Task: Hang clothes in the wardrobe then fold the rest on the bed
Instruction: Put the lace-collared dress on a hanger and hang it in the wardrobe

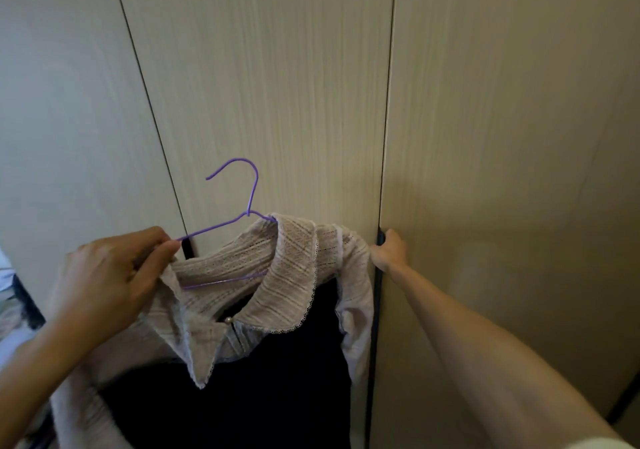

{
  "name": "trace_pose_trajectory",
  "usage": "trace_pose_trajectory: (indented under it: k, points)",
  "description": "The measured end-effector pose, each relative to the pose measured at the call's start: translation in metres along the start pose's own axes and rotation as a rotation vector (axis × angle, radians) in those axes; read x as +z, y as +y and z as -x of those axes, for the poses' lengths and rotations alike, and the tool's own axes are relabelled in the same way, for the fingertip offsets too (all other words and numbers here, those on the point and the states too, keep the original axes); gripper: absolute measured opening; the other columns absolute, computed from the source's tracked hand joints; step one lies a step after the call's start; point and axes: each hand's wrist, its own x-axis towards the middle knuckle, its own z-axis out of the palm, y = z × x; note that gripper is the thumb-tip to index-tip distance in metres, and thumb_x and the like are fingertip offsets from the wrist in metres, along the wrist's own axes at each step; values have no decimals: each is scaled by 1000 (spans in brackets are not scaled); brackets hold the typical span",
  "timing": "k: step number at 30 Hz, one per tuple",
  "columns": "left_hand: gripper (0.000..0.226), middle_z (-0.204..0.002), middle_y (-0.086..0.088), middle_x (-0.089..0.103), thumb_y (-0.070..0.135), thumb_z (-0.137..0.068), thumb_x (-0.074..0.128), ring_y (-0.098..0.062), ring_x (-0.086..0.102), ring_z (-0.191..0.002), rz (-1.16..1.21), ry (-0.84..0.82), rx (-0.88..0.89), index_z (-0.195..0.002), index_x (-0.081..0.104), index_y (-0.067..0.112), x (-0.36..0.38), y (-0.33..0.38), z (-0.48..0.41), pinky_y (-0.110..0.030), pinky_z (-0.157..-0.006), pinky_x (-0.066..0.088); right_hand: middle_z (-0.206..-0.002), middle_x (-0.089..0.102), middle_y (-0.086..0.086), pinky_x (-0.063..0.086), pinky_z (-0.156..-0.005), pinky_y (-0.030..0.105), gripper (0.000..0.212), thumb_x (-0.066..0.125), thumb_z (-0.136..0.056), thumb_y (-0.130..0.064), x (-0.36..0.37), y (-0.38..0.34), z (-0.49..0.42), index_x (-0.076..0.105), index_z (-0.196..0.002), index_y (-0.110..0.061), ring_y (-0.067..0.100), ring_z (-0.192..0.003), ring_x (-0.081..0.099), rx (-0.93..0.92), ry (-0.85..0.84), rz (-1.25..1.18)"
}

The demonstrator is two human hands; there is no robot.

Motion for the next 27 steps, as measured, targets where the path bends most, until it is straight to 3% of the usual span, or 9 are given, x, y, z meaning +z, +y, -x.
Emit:
trace_pose_trajectory:
  k: [3, 7, 11, 14, 16, 21, 27]
  points:
    - [32, -54, 7, 61, 55, -96, 41, -20, 59, -49, 11, -14, -8, -74, 56, 39, -5, 5, 5, -36, -52, 51, -116, 58, 9, 44, -72, 35, 26, 63, -91, -30, 1, 8, 12, 49, -106, -14, 26, -92, 56, -29, 54, -7]
    - [31, -56, 6, 63, 57, -95, 41, -23, 61, -52, 63, -32, -9, -76, 58, 39, -4, 2, 2, -37, -54, 53, -98, 61, 7, 43, -65, 36, 20, 61, -92, -29, -7, 23, 40, 51, -96, -12, 26, -85, 58, -57, 147, 8]
    - [39, -51, 5, 60, 64, -96, 38, -22, 58, -48, 169, -53, 37, -77, 59, 37, 10, 2, -4, -39, -52, 52, -78, 55, 1, 37, -54, 32, 29, 61, -94, -35, -30, 42, 91, 47, -78, -17, 18, -68, 49, -80, 250, -65]
    - [40, -47, 2, 56, 62, -96, 40, -24, 55, -44, 290, -62, 103, -76, 59, 33, 24, 18, -10, -39, -49, 51, -81, 63, 7, 52, -66, 47, 32, 61, -95, -39, -55, 63, 131, 56, -82, -10, 24, -72, 59, -60, 305, -100]
    - [43, -48, 1, 56, 63, -96, 40, -25, 54, -45, 358, -82, 147, -76, 59, 29, 32, 31, -13, -39, -50, 51, -80, 65, 7, 54, -70, 51, 32, 62, -94, -40, -73, 77, 155, 59, -83, -10, 27, -74, 62, -45, 360, -93]
    - [37, -49, 0, 54, 59, -96, 40, -23, 55, -47, 462, -105, 283, -75, 58, 34, 49, 73, -24, -40, -51, 50, -73, 65, -1, 56, -69, 51, 32, 64, -90, -48, -127, 107, 211, 57, -76, -19, 19, -67, 62, 31, 500, 37]
    - [37, -47, 0, 49, 50, -96, 42, -14, 49, -44, 592, -102, 454, -71, 57, 27, 62, 144, -43, -35, -47, 45, -83, 70, 3, 54, -75, 43, 36, 62, -92, -47, -195, 141, 256, 63, -89, -11, 27, -79, 66, 158, 625, 264]
